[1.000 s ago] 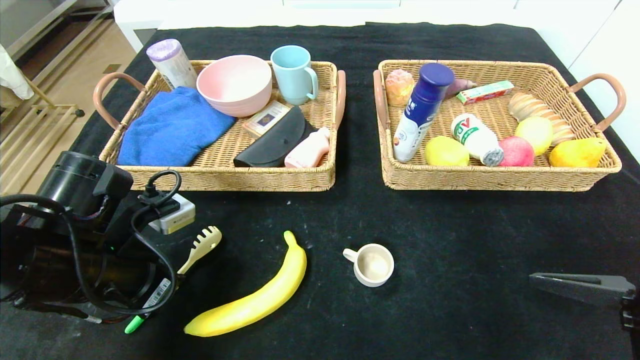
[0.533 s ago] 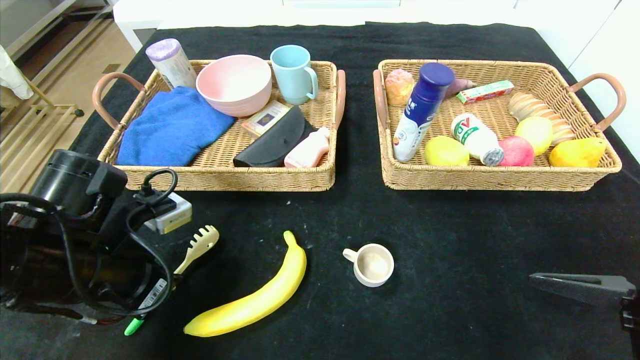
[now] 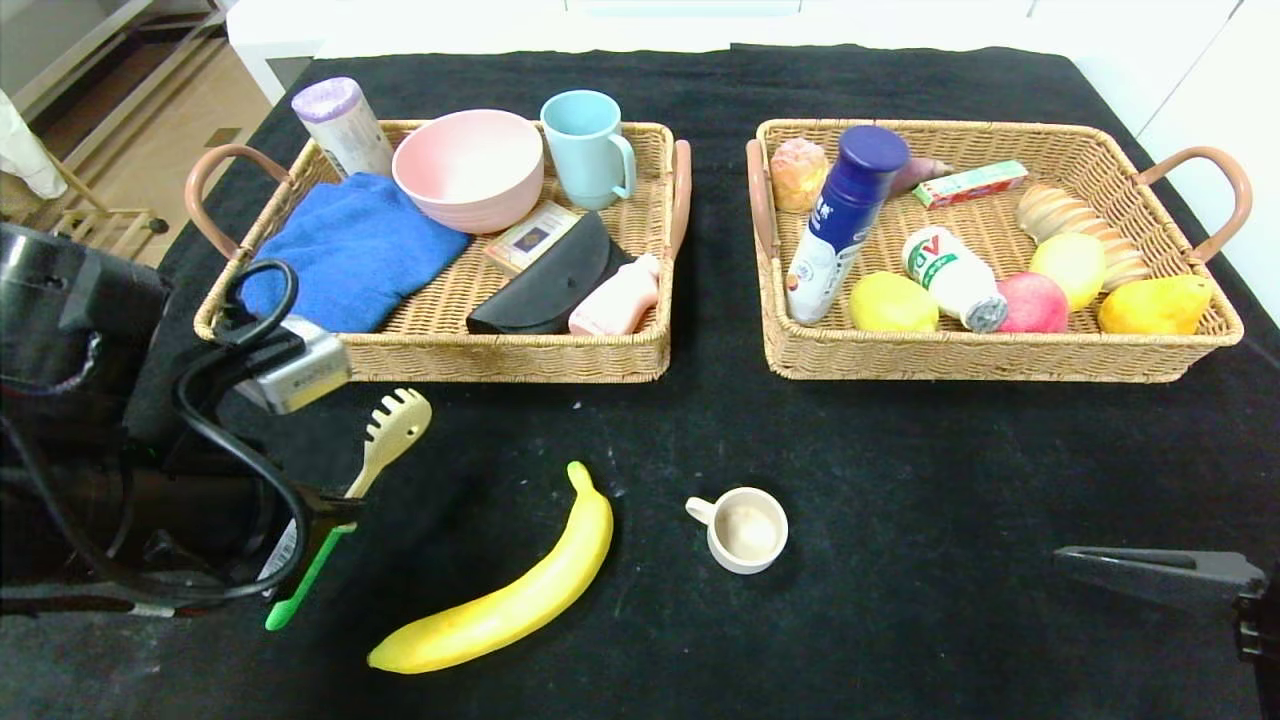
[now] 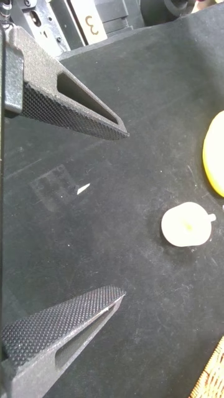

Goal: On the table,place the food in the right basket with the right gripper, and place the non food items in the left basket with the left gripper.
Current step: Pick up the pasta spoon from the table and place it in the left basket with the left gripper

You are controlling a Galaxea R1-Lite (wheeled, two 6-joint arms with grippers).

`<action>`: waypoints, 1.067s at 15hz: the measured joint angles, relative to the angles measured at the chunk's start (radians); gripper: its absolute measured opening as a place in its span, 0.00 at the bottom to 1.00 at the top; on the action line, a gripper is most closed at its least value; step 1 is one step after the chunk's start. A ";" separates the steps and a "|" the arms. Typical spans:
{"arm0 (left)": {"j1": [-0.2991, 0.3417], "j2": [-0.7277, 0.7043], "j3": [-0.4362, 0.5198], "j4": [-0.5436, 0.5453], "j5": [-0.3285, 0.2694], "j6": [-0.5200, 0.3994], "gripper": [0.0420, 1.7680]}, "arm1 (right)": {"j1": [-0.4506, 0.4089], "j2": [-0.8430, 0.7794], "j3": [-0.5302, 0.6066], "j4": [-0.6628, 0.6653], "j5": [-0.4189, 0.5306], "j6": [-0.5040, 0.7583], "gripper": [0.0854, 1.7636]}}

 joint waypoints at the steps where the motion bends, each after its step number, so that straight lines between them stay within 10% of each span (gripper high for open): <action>1: -0.006 0.001 -0.025 0.000 -0.002 -0.030 0.04 | 0.000 0.000 0.000 0.000 0.000 0.000 0.97; 16: -0.061 0.197 -0.419 -0.272 0.041 -0.437 0.04 | 0.000 0.000 0.003 -0.001 0.000 0.000 0.97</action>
